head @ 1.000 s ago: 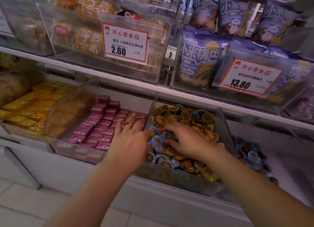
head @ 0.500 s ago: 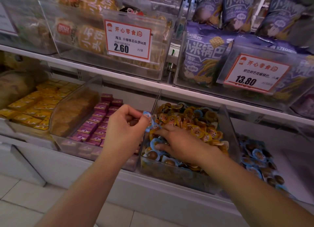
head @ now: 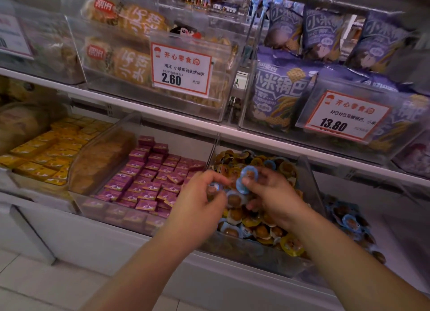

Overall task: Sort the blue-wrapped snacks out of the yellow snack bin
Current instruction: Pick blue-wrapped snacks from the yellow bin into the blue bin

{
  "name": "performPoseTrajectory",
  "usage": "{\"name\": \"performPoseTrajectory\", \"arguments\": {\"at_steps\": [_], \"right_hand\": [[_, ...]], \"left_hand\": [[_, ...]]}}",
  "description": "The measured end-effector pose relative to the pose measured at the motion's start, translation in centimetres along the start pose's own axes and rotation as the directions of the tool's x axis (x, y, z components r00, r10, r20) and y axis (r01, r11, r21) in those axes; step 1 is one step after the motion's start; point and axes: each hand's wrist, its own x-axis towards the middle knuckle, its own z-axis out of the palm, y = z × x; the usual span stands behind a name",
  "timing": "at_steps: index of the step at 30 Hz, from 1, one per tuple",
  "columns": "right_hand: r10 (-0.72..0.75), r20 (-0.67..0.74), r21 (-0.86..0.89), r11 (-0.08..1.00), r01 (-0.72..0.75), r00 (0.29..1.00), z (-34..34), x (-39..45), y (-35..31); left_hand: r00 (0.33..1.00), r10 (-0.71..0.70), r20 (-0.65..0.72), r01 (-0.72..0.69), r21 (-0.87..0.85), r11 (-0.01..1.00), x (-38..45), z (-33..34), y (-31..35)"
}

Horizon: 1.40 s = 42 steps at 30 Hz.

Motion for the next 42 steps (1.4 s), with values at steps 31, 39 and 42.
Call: {"name": "performPoseTrajectory", "arguments": {"at_steps": [31,39,42], "right_hand": [[-0.179,0.030,-0.248,0.952,0.181,0.983,-6.6,-4.9,2.8],[-0.051,-0.045,0.065,0.996,0.054,0.998,-6.3,-5.0,1.2],[0.039,-0.054,0.205,0.978,-0.027,0.998,-5.9,-5.1,0.6]], "left_hand": [[0.988,-0.007,0.152,-0.109,0.743,0.660,6.2,5.7,-3.8],[0.975,0.181,-0.126,-0.103,0.467,0.878,5.1,4.9,-1.8],[0.982,0.059,-0.179,-0.040,0.107,0.993,4.8,5.0,0.3]]}}
